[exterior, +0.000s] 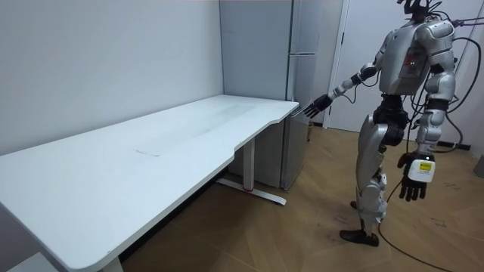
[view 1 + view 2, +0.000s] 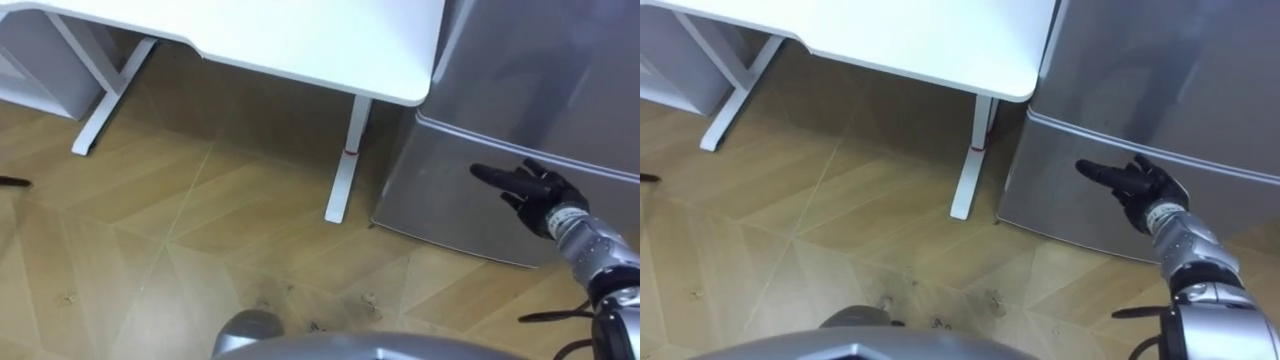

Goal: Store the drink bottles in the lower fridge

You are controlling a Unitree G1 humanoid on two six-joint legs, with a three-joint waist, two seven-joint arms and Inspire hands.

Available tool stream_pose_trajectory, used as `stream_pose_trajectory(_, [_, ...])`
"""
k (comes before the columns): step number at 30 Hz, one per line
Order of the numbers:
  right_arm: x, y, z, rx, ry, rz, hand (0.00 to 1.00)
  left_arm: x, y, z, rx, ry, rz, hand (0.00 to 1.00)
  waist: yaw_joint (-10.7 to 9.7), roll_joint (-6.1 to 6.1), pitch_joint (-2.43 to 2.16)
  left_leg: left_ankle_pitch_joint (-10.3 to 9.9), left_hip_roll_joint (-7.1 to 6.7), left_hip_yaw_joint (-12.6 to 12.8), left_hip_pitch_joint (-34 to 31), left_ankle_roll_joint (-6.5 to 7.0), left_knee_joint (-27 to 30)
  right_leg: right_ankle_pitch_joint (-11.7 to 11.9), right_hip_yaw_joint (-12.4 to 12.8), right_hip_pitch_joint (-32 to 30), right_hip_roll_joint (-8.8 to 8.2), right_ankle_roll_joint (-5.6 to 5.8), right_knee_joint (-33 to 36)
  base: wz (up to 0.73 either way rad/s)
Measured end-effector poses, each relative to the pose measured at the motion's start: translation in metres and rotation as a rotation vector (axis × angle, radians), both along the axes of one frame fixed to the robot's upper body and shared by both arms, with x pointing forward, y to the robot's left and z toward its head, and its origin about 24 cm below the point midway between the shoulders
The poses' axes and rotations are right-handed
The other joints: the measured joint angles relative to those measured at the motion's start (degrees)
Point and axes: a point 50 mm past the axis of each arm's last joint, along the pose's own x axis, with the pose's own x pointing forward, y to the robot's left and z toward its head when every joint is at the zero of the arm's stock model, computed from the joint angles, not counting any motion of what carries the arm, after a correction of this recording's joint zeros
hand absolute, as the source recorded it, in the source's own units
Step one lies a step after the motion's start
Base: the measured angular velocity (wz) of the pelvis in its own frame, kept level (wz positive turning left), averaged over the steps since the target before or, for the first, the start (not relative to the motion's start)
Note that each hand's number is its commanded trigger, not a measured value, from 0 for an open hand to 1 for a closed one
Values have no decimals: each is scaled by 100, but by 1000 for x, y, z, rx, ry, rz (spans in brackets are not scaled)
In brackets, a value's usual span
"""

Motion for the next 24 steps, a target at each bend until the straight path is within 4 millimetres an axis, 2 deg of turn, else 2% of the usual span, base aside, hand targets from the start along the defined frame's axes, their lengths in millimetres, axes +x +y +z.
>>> stream_pose_trajectory(6, [-12, -4, -6, -73, 92, 94, 0, 11, 1, 0, -1, -27, -8, 0, -77, -97, 10, 0, 4, 40, 53, 0, -30, 0, 76, -2, -3, 0, 11, -3])
stream_pose_trajectory(7, [-12, -4, -7, -84, 102, 113, 0, 13, 3, 0, 3, -30, -9, 0, -117, -141, 27, 0, 3, 54, 79, 0, -40, -5, 110, 13, -3, 1, 10, -8])
stream_pose_trajectory(11, [-18, -9, -8, -103, 129, 124, 0, 18, 7, 1, 16, -43, -16, 0, -225, -199, 11, -1, 8, 114, 125, 0, -45, -8, 221, 21, 3, -4, 10, -8])
stream_pose_trajectory(14, [-33, -12, -15, -121, 184, 130, 0, 19, 10, 2, 26, -43, -23, 0, -292, -223, -7, -3, 18, 187, 221, -2, -88, -7, 361, 53, 12, -5, 20, -13])
stream_pose_trajectory(17, [-63, -13, -28, -131, 285, 144, 0, 25, 8, 0, 33, -41, -38, 0, -320, -208, -4, -4, 21, 215, 276, -2, -99, -5, 448, 74, 17, -8, 35, -6])
stream_pose_trajectory(19, [-96, -12, -41, -106, 378, 125, 0, 27, 6, 0, 32, -48, -30, 0, -331, -205, -1, -7, 26, 275, 314, 1, -115, -2, 559, 73, 17, -13, 30, -13])
stream_pose_trajectory(20, [-104, -11, -44, -93, 394, 106, 0, 26, 6, -1, 34, -46, -25, 0, -332, -199, 1, -8, 29, 303, 335, 3, -124, -2, 599, 73, 17, -13, 32, -24])
stream_pose_trajectory(24, [-141, -3, -56, -56, 469, 78, 0, 20, 4, -2, 41, -27, -21, 0, -352, -184, -1, -19, 61, 585, 516, 10, -237, -3, 933, 36, 21, -12, 24, -34])
